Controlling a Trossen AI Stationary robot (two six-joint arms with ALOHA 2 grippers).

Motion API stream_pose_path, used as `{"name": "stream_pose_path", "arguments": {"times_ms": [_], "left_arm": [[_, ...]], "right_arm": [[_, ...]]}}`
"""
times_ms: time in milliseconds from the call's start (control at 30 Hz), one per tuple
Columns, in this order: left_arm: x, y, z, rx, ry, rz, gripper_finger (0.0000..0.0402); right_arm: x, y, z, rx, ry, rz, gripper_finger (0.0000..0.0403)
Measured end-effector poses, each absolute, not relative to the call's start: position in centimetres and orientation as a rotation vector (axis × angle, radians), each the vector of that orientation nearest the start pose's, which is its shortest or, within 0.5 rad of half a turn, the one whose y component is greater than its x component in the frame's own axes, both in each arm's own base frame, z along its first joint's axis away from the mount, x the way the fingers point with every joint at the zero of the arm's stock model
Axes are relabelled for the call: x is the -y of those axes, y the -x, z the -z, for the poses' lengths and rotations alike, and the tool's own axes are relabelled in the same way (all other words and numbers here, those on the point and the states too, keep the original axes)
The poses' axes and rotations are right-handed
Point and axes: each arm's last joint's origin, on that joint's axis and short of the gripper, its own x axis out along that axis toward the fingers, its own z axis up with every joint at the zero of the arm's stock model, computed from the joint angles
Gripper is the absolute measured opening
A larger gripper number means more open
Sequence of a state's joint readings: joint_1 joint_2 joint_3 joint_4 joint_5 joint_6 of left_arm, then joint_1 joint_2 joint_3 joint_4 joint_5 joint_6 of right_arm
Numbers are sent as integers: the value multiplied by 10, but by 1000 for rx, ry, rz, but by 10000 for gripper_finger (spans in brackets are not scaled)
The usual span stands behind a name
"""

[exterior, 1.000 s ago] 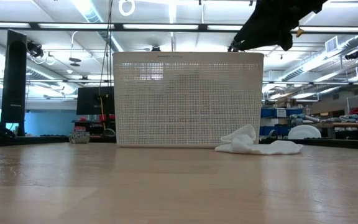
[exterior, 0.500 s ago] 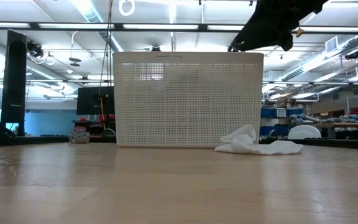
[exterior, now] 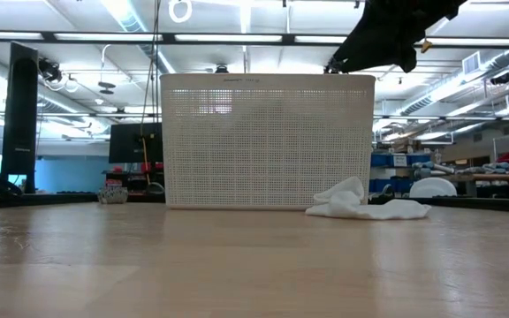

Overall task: Sort clothes
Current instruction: Put the white polo shirt into the laundry bin

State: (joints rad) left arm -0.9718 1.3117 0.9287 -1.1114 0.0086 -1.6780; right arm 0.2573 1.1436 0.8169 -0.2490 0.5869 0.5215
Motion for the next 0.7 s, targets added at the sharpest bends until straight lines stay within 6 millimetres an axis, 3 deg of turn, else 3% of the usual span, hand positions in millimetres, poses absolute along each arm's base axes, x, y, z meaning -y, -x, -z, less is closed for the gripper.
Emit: {"name": "stream_pose_path", "arguments": {"times_ms": [133,300,467,700], "left_arm": [[177,-121,-219,-1496,568,-512,100],[176,-121,-217,-1487,549,-532,18],[172,-122,-223,-1439,570,-519,3],[167,-134,-266,-1271,547,-501,1]], "right_arm": [[-45,-235,-272,-427,-268,446,148],[-45,-235,-272,-427,-268,445,148],[-46,-235,-272,-427,-268,444,148],[-46,-235,-272,-426,-269,444,148]]}}
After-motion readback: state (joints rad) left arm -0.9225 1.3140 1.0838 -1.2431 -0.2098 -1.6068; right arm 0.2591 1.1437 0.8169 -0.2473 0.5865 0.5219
